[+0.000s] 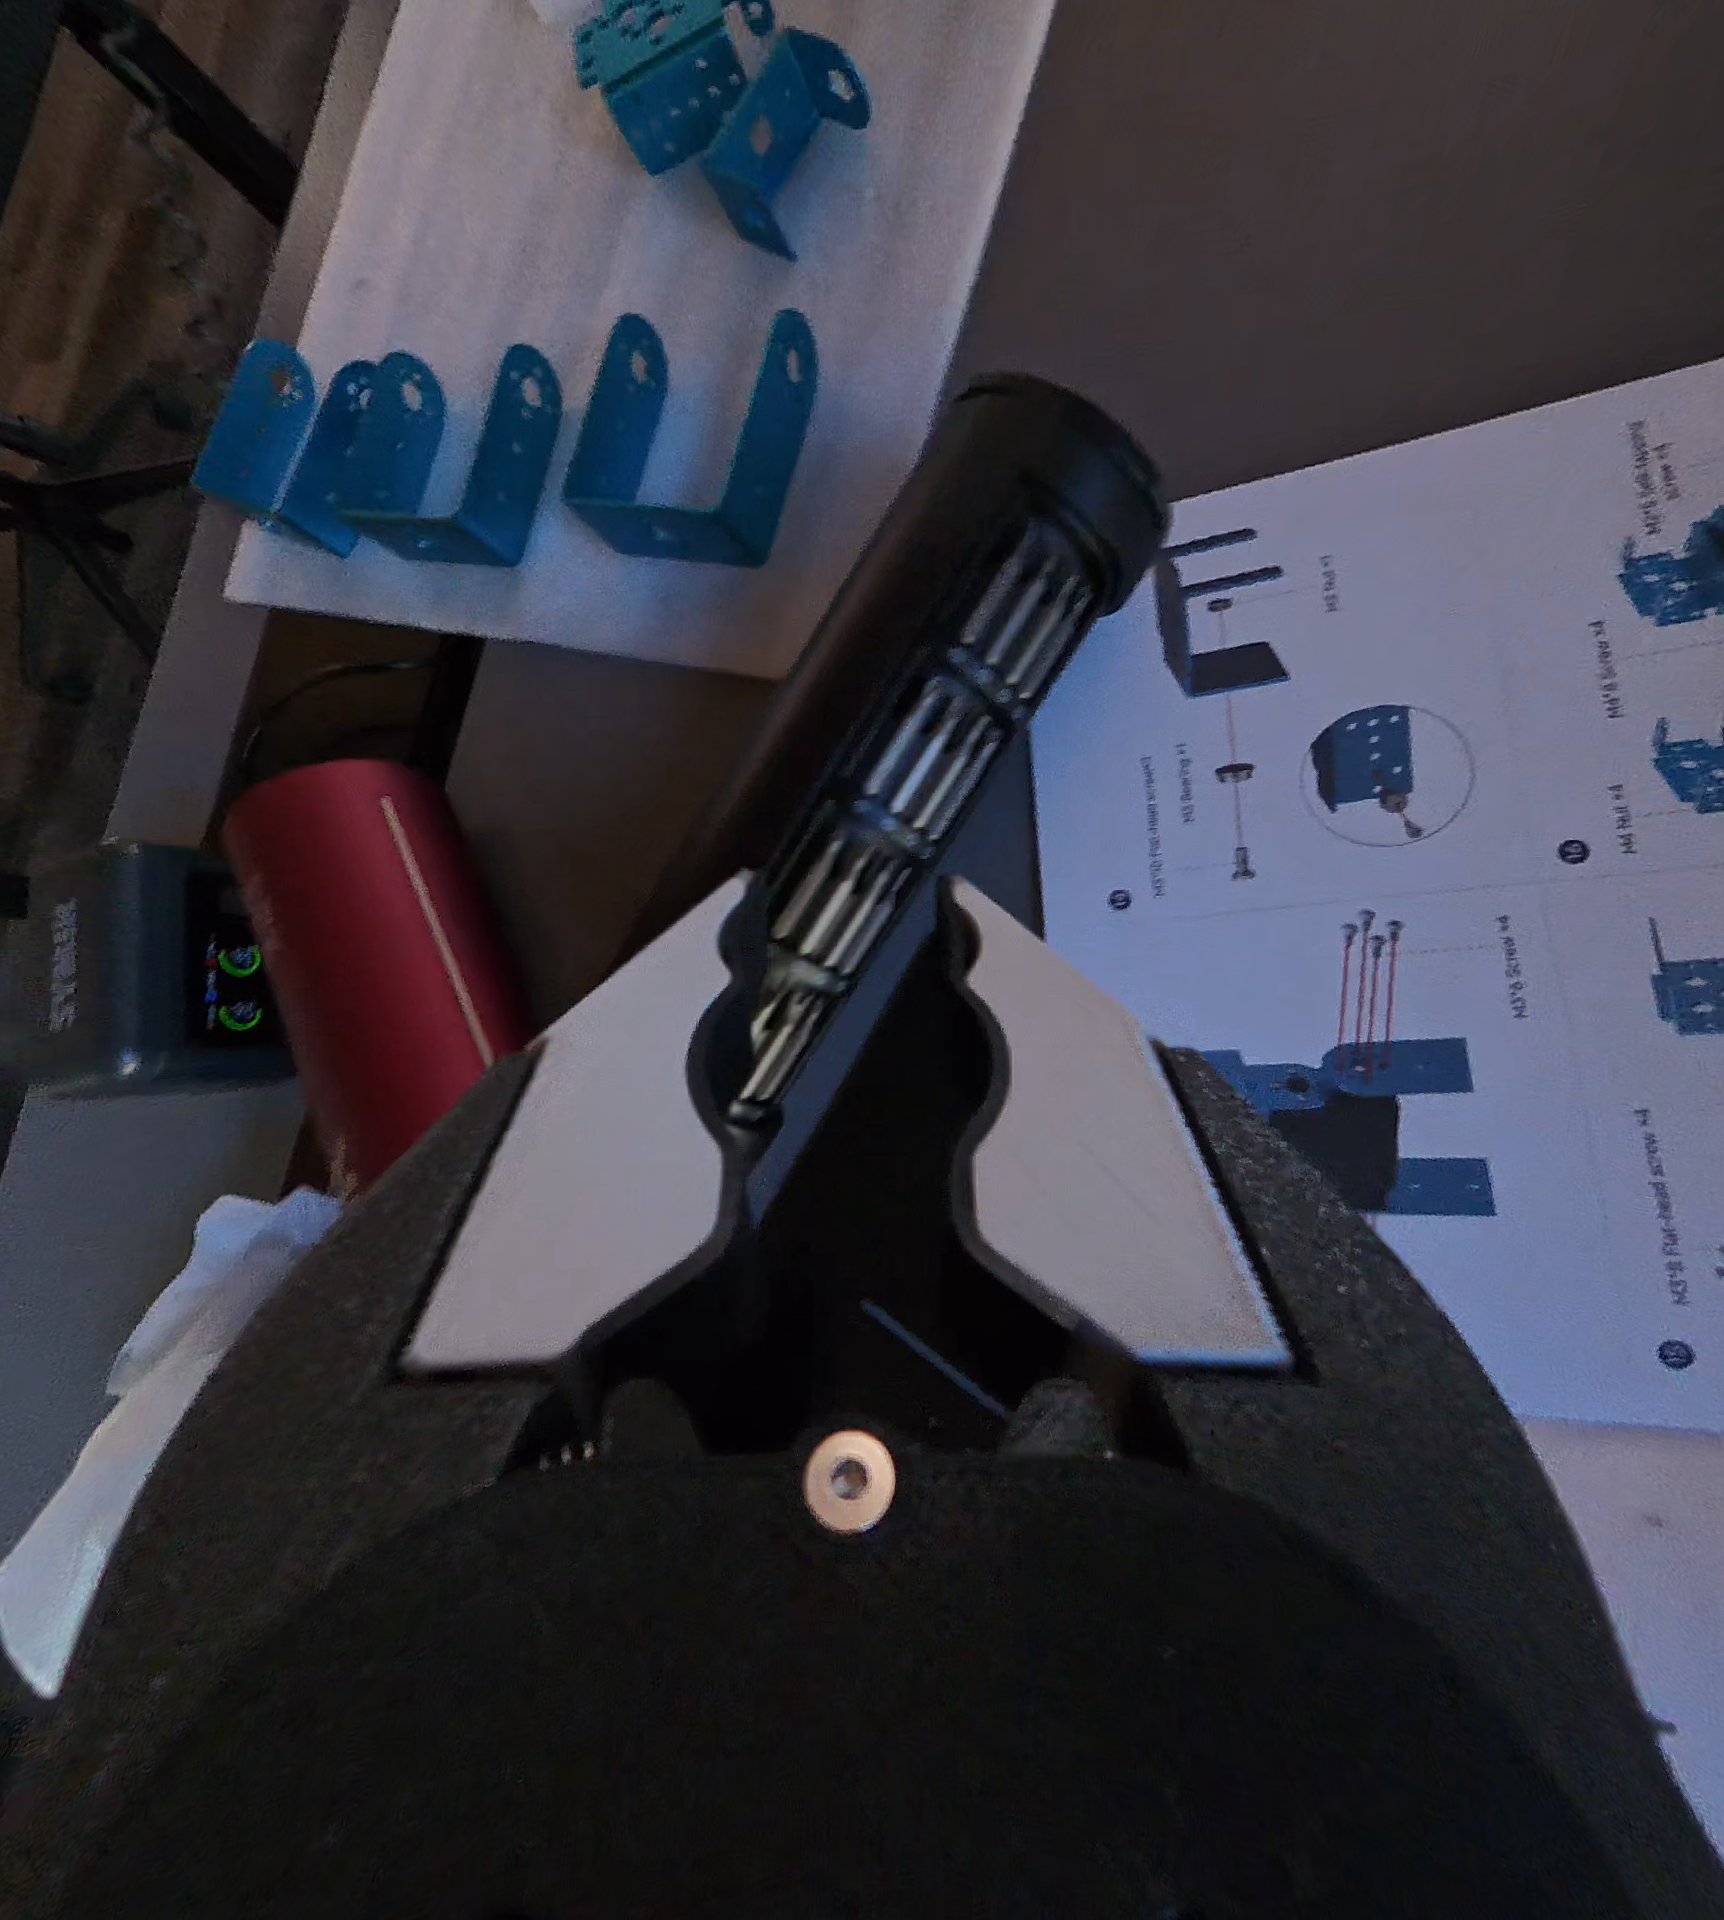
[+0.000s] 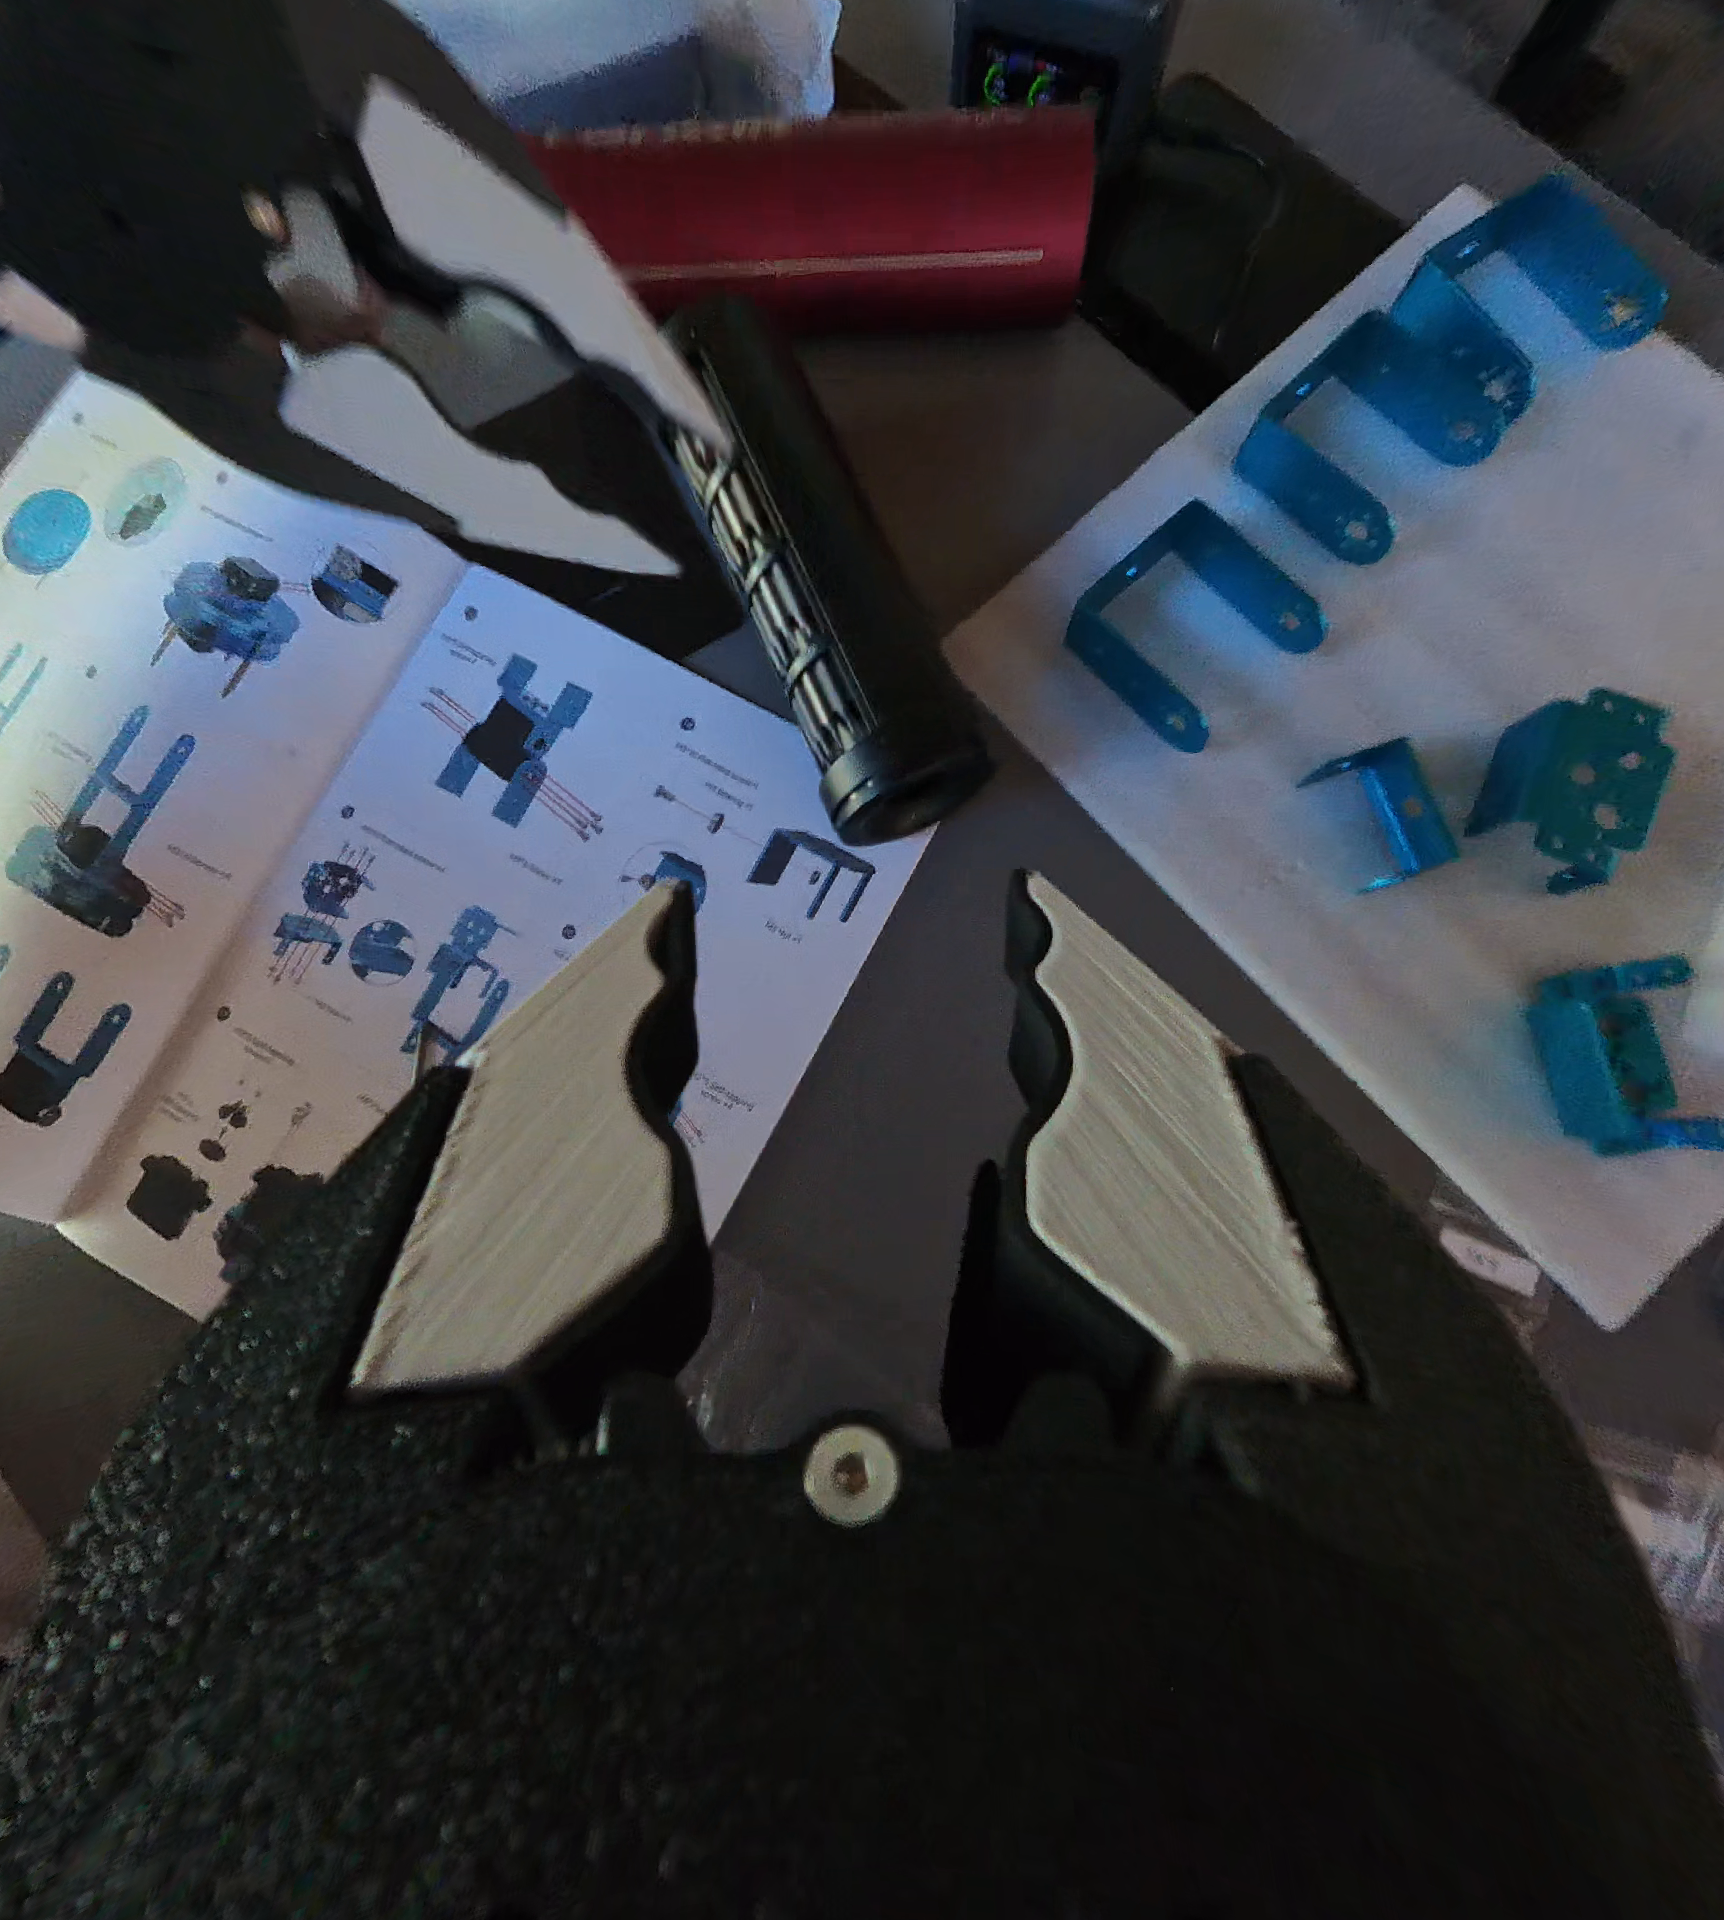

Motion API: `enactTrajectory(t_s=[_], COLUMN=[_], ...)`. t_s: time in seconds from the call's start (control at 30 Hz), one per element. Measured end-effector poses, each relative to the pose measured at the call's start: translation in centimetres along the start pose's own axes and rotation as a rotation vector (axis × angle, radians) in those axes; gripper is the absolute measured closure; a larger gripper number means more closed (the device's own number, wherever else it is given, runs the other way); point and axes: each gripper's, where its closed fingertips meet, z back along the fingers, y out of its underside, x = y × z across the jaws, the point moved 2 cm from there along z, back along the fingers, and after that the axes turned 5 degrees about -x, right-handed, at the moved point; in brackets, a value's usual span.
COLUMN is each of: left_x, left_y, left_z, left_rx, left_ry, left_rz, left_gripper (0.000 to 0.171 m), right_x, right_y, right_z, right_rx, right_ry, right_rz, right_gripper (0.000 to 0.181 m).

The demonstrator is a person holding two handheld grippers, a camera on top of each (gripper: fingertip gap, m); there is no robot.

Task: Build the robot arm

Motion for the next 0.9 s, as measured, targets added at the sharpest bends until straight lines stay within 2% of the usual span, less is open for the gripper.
enactTrajectory(t_s=[0.07, 0.13, 0.2, 0.27, 0.33, 0.43, 0.5, 0.67, 0.77, 0.9], left_x=[1.0, 1.2, 1.6, 2.0, 2.2, 2.4, 2.3, 1.6, 0.9, 0.6], left_y=[0.2, 0.6, 0.8, 0.9, 1.5, 2.5, 3.3, 3.3, 2.4, 0.2], left_z=[0.5, 0.3, -0.7, -1.9, -3.0, -3.9, -4.4, -4.5, -4.2, -3.9], left_rx=[-0.013, 0.031, 0.077, 0.121, 0.183, 0.241, 0.272, 0.233, 0.173, 0.037], left_ry=[0.018, 0.078, 0.098, 0.123, 0.15, 0.141, 0.133, 0.119, 0.103, 0.035], left_rz=[0.047, 0.068, 0.037, 0.026, 0.016, -0.025, -0.051, -0.074, -0.046, 0.024], left_gripper=[0.127, 0.102, 0.101, 0.1, 0.099, 0.101, 0.106, 0.107, 0.108, 0.11], right_x=[0.2, -0.3, -0.8, -1.5, -1.7, -2.8, -4.0, -3.9, -4.0, -4.2], right_y=[0.9, 0.9, 0.9, 1.5, 1.7, 2.3, 2.9, 2.7, 2.0, -1.6], right_z=[-2.3, -4.1, -6.3, -8.8, -11.0, -13.3, -14.5, -14.2, -12.7, -9.4], right_rx=[0.134, 0.196, 0.239, 0.311, 0.336, 0.341, 0.36, 0.338, 0.36, 0.455], right_ry=[-0.056, -0.046, -0.072, -0.107, -0.151, -0.124, -0.039, -0.08, -0.1, -0.055], right_rz=[0.061, 0.155, 0.232, 0.231, 0.255, 0.363, 0.464, 0.501, 0.572, 0.77], right_gripper=[0.113, 0.107, 0.104, 0.097, 0.098, 0.103, 0.111, 0.119, 0.12, 0.12])
